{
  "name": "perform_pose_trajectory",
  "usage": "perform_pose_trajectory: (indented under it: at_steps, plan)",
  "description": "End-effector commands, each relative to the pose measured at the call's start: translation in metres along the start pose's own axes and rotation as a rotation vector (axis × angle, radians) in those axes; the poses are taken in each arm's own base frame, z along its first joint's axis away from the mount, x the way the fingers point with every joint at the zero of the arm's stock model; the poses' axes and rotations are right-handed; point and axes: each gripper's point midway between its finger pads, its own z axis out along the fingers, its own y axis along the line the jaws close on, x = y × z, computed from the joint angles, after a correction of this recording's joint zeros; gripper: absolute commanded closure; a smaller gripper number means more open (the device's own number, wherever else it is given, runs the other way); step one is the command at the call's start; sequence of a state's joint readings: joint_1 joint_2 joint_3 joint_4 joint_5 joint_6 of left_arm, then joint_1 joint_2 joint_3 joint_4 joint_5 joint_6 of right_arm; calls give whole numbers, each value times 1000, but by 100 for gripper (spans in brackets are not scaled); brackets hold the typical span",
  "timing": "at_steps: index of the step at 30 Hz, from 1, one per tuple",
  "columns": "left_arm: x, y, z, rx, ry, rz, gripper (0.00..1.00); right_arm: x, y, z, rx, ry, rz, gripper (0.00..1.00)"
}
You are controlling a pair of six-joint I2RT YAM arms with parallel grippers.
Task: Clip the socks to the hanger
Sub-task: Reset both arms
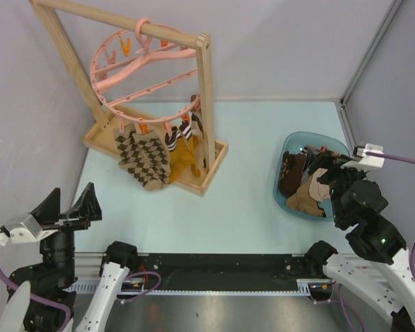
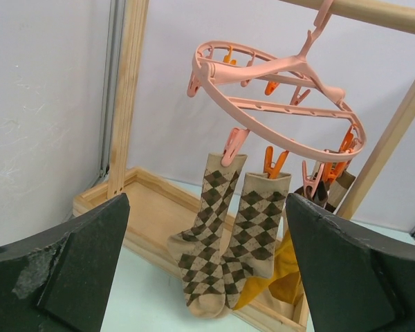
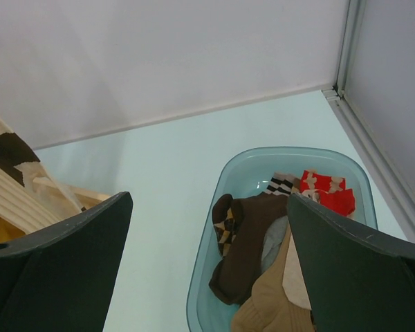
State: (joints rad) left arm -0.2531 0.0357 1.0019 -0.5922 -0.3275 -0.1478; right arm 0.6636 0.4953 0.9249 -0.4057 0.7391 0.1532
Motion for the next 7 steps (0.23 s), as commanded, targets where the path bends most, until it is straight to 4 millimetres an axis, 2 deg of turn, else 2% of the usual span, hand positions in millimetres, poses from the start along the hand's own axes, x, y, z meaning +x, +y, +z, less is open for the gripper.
perform_pose_trajectory:
  at_steps: [1,7]
  plan:
    - [2,-5,5,24,-1,8,0,0,-5,-2,17,-8,16,0]
    - [15,-6,10,22,24,-4,0,12,-3,0,15,20,5,0]
